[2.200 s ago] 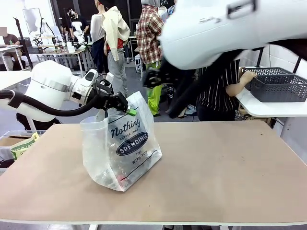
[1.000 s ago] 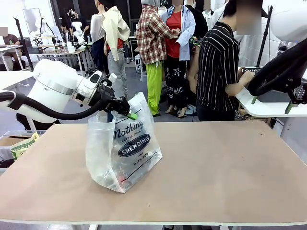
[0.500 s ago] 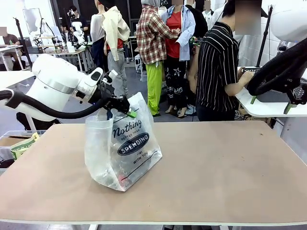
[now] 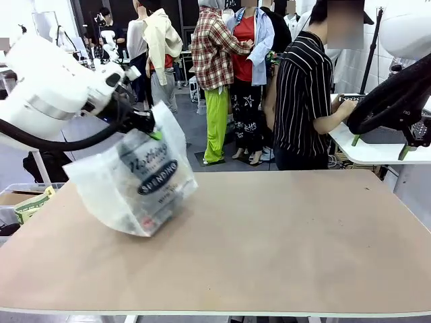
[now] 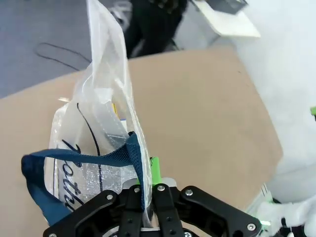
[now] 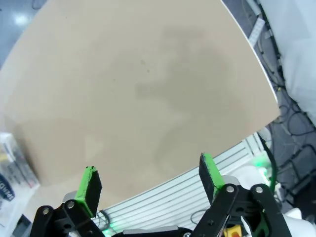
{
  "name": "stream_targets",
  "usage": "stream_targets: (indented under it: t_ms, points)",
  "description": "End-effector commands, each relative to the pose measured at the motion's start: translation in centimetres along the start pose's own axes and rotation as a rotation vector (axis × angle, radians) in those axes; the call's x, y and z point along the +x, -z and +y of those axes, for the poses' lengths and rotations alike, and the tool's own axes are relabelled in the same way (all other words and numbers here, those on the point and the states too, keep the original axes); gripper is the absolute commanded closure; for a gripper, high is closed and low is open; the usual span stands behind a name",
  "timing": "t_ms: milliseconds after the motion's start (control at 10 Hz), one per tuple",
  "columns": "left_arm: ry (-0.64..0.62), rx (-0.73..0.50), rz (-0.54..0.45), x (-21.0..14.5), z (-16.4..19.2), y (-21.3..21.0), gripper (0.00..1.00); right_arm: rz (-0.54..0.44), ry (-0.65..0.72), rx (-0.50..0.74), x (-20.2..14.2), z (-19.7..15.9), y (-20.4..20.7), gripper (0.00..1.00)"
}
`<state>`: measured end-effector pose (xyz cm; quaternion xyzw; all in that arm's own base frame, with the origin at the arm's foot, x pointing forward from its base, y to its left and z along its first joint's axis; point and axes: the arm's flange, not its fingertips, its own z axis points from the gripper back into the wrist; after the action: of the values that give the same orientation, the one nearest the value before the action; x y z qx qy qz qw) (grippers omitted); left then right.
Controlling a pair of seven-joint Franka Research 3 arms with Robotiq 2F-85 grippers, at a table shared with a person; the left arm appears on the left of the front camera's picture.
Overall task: Transfer purchased items from the store into the shopping bag.
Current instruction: Move the Reusable shopping bag to the right side of the table.
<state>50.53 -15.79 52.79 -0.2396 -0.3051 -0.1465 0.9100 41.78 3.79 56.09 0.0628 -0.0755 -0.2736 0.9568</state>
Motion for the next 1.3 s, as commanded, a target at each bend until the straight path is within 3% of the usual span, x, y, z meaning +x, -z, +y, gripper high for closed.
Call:
stream_targets:
  t_ms: [0, 200, 500, 900, 1000, 1200]
  points:
    - [-0.081, 0.161, -0.05, 1.1, 1.4, -4.0, 1.0, -0.001, -0.006, -0.015, 0.0, -0.1, 0.0, 0.0]
    - [-0.204, 0.336, -0.076, 1.9, 5.5, -7.8, 1.0, -0.001, -0.006, -0.015, 0.0, -0.1, 0.0, 0.0]
    - [-0.275, 0.465, -0.004, 0.1, 10.5, -11.7, 1.0, -0.001, -0.006, -0.015, 0.0, -0.1, 0.0, 0.0]
    - [-0.355, 0.494, 0.057, -1.8, 13.9, -11.0, 1.0, -0.001, -0.006, -0.015, 0.0, -0.1, 0.0, 0.0]
    - [-0.37, 0.5, 0.064, -1.9, 14.5, -10.7, 0.93, -0.001, -0.006, -0.015, 0.0, -0.1, 0.0, 0.0]
    - [-0.362, 0.51, 0.072, -1.8, 14.2, -10.3, 0.53, -0.001, -0.006, -0.015, 0.0, -0.1, 0.0, 0.0]
